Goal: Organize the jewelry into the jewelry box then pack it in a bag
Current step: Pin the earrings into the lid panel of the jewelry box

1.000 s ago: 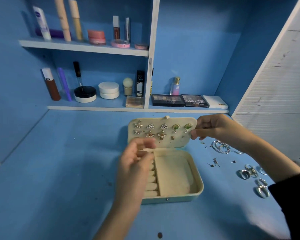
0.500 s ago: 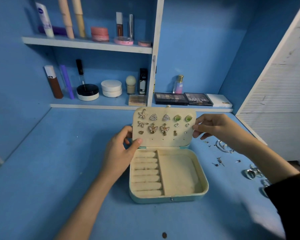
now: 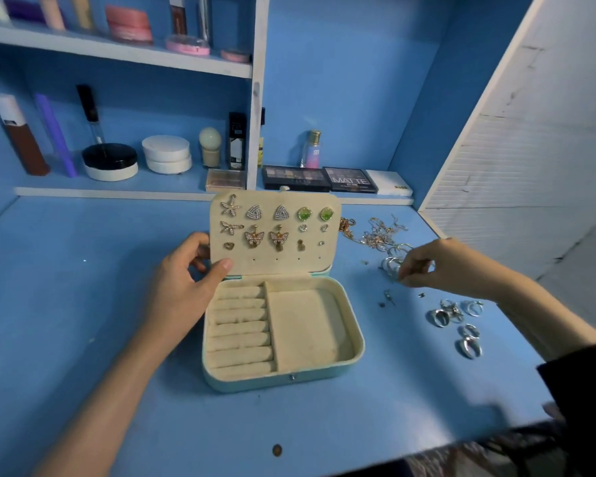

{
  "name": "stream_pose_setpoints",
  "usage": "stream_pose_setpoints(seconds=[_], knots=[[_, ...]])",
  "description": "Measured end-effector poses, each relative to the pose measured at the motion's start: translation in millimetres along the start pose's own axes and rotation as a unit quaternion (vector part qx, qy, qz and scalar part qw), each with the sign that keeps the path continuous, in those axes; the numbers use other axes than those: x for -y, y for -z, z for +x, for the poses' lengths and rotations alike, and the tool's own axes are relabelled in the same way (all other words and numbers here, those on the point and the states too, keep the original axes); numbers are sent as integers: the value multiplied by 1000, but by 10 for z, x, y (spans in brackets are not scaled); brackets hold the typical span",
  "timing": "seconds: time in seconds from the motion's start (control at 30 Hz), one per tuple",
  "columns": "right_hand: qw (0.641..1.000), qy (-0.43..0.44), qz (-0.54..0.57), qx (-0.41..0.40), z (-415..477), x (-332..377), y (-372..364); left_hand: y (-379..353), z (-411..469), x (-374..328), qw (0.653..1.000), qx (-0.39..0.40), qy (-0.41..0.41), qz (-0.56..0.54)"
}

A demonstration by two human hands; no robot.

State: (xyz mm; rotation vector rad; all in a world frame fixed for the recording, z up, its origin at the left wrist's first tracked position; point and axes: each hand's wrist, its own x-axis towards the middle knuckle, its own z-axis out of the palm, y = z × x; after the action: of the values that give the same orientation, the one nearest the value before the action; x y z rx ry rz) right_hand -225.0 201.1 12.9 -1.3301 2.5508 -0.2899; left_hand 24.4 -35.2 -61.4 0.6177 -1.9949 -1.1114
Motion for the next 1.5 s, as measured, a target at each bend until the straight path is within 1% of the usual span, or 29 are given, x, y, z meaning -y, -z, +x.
stream_pose_setpoints(seconds=[0.17,0.37,0.57,0.67,0.87,0.97,1.13,1.4,1.5], knots=[[998,-18,-54,38,-95,-138,42,-4,4,37,1000,-3,-6,-7],[995,-27,-86,47,-121,-168,6,-3,7,62,1000,-1,-6,0],[995,-29,-80,46,-83,-181,-29,-5,1,41,1000,-4,1,-5],[998,-12,-53,34,-63,-125,-86,-5,-1,31,1000,-2,11,-3],[999,20,-41,-3,-4,46,-164,-1,-12,23,1000,0,4,-7],[999,13,-39,-9,-13,83,-153,2,-7,34,1000,1,6,-4],[998,-21,-58,14,-42,136,-174,6,-2,45,1000,-1,5,-13],[996,-14,-86,4,-2,170,-223,-1,-1,68,1000,-8,16,-11],[998,-13,-64,0,12,172,-211,-7,-3,44,1000,-8,18,-11]])
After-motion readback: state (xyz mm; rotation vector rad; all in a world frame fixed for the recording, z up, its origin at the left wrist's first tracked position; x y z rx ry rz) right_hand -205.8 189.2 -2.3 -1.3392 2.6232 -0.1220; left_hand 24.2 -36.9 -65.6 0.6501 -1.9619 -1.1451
